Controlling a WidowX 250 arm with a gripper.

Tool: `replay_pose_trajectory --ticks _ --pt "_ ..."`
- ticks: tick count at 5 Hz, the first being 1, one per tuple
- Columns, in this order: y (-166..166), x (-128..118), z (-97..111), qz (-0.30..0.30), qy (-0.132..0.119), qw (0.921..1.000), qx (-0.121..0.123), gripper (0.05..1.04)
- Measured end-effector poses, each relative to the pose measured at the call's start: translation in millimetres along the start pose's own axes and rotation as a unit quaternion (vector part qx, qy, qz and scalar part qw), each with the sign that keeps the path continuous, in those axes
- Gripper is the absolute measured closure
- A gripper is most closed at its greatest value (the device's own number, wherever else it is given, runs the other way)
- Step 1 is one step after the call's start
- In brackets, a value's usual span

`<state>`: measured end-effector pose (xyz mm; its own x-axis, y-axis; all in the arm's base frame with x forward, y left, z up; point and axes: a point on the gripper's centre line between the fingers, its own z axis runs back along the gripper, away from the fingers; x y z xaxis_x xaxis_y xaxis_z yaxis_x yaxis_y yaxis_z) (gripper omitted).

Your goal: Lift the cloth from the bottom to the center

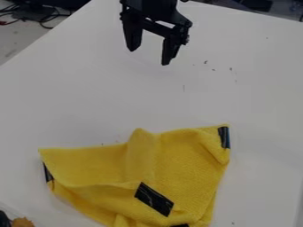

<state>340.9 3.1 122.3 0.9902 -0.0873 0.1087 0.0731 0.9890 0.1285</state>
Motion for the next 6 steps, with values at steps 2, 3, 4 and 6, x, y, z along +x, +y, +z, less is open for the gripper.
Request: replay_pose_trajectory --ticks 2,3,4,6 --pt "-16 -21 -14 0.018 0.019 0.9996 0.007 0.083" --pt "-28 -49 -3 0.049 0.010 0.9987 0.010 0.083" --pt "-47 -91 1 0.082 0.011 0.9965 0.010 0.083" --pt "-42 -157 -27 0.143 0.032 0.9892 -0.008 0.083"
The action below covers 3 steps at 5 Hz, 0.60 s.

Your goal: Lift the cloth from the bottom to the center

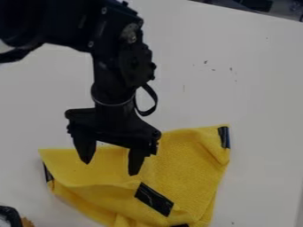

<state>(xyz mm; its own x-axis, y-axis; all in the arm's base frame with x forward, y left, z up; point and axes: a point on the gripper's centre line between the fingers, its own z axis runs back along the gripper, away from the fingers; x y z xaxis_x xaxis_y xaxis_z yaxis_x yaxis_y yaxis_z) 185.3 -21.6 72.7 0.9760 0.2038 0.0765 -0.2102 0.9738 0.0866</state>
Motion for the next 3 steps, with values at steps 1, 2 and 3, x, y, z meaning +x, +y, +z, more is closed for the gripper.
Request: replay_pose_trajectory --ticks 1,2,3 --pt "10 -7 -12 0.003 0.009 0.9999 -0.008 0.083" --pt "13 -10 -23 -0.005 0.023 0.9994 -0.027 0.083" --pt "11 -21 -29 -0.009 0.041 0.9985 -0.037 0.083"
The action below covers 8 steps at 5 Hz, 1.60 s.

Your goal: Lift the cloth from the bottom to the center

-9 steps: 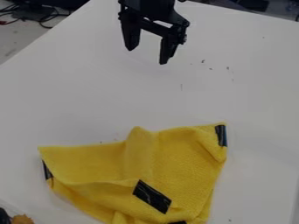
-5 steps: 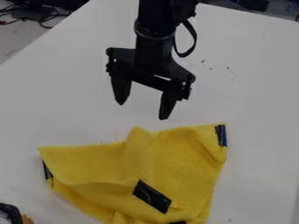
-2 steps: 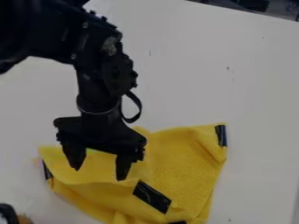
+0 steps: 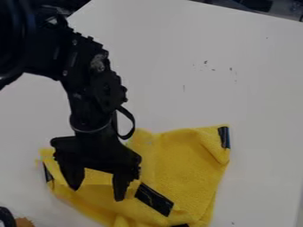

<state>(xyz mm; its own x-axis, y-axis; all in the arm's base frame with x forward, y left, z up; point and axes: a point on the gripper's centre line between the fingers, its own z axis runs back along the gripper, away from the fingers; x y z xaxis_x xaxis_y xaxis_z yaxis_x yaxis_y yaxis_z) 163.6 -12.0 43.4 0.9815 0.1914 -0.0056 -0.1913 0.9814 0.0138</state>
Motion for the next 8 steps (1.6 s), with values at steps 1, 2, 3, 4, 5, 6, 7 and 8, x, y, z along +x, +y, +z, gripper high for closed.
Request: replay_pose_trajectory --ticks 1,2,3,4,5,6,7,8 --pt "-3 -10 -8 -0.006 0.012 0.9998 -0.017 0.083" --pt "-4 -15 -10 -0.010 0.014 0.9993 -0.034 0.135" --pt "-5 -11 -16 -0.016 0.014 0.9992 -0.035 0.424" --pt "-6 -8 -21 -0.017 0.024 0.9990 -0.033 0.736" --pt "-5 -6 -18 -0.013 0.029 0.9992 -0.025 0.857" --pt "-7 -7 -3 -0.016 0.028 0.9994 -0.011 0.612" --pt "-9 -12 13 -0.010 0.038 0.9992 0.005 0.302" --pt "-11 -10 15 -0.009 0.036 0.9993 0.008 0.083"
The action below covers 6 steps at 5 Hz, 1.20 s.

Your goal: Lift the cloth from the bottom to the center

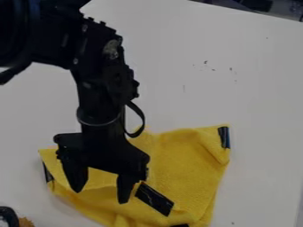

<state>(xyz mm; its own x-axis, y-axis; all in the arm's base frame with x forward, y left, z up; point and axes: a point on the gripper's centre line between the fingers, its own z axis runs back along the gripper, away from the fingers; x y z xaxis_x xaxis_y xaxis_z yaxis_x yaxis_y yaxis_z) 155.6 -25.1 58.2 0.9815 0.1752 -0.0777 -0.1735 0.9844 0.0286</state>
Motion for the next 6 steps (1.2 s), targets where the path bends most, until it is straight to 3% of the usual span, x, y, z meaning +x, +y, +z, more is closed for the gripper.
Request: replay_pose_trajectory --ticks 2,3,5,6 --pt "-2 14 -24 -0.019 0.000 0.9994 -0.030 0.083" --pt "-2 18 -35 -0.022 0.003 0.9990 -0.040 0.134" --pt "-1 20 -35 -0.024 0.012 0.9991 -0.032 0.725" --pt "-2 18 -26 -0.027 0.014 0.9994 -0.019 0.942"
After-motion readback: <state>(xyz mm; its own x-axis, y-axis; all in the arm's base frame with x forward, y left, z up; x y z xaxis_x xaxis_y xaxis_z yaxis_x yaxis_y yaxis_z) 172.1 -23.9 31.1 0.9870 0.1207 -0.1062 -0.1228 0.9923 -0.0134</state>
